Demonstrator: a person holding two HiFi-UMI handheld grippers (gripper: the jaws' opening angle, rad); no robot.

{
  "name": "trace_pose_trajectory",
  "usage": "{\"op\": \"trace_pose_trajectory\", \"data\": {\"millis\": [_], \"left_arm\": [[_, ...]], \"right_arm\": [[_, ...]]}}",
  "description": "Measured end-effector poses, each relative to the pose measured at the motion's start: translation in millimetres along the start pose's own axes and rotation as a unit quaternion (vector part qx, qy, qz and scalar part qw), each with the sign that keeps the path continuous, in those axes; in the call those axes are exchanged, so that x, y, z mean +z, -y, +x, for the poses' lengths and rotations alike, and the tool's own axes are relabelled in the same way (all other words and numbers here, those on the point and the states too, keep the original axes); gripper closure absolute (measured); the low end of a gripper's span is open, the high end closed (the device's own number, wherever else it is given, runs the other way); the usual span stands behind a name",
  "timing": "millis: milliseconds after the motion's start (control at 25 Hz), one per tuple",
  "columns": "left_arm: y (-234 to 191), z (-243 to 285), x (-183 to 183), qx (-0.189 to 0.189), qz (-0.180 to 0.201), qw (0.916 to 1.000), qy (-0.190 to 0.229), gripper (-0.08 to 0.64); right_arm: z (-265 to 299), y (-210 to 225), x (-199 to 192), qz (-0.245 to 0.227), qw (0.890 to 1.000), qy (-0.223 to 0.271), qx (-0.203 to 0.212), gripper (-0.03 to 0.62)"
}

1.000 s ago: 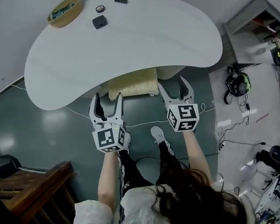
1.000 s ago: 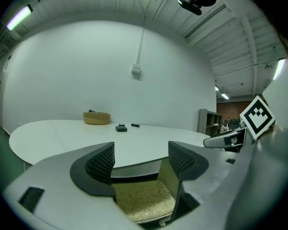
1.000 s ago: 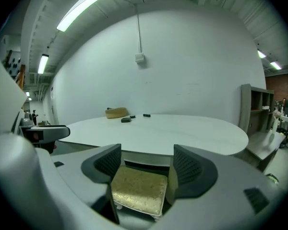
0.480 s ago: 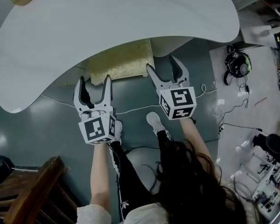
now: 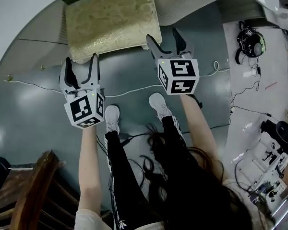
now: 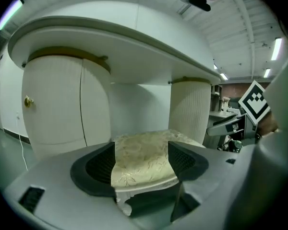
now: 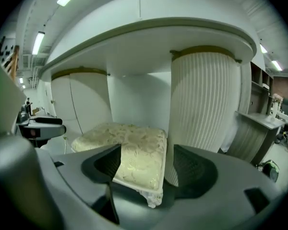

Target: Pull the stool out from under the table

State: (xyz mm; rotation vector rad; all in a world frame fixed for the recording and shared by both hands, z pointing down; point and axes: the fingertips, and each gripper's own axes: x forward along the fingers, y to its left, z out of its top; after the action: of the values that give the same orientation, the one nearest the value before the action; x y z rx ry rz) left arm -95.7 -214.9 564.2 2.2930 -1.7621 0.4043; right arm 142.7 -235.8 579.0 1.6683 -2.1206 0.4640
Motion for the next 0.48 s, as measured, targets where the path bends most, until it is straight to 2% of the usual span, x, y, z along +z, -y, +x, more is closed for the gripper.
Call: {"op": "trace_pose_trajectory", "data": {"millis": [80, 240, 480], "left_arm": [[-6.9, 7.3, -25.5, 0.006, 0.008, 0.9999, -0.010, 0.236], [-23.7, 19.3, -76.0, 0.019, -0.002, 0.9988, -0.045, 0.235], [-40.8, 39.3, -130.5, 0.022, 0.001, 0.9951, -0.096, 0.233]], "right_arm": [[8.7, -0.9, -22.1, -0.009, 1.000, -0.014, 0.001, 0.258], [20.3, -7.8, -64.4, -0.014, 0.999, -0.045, 0.005, 0.258], [39.0, -10.1, -117.0, -0.006, 0.996, -0.090, -0.003, 0.258]]}}
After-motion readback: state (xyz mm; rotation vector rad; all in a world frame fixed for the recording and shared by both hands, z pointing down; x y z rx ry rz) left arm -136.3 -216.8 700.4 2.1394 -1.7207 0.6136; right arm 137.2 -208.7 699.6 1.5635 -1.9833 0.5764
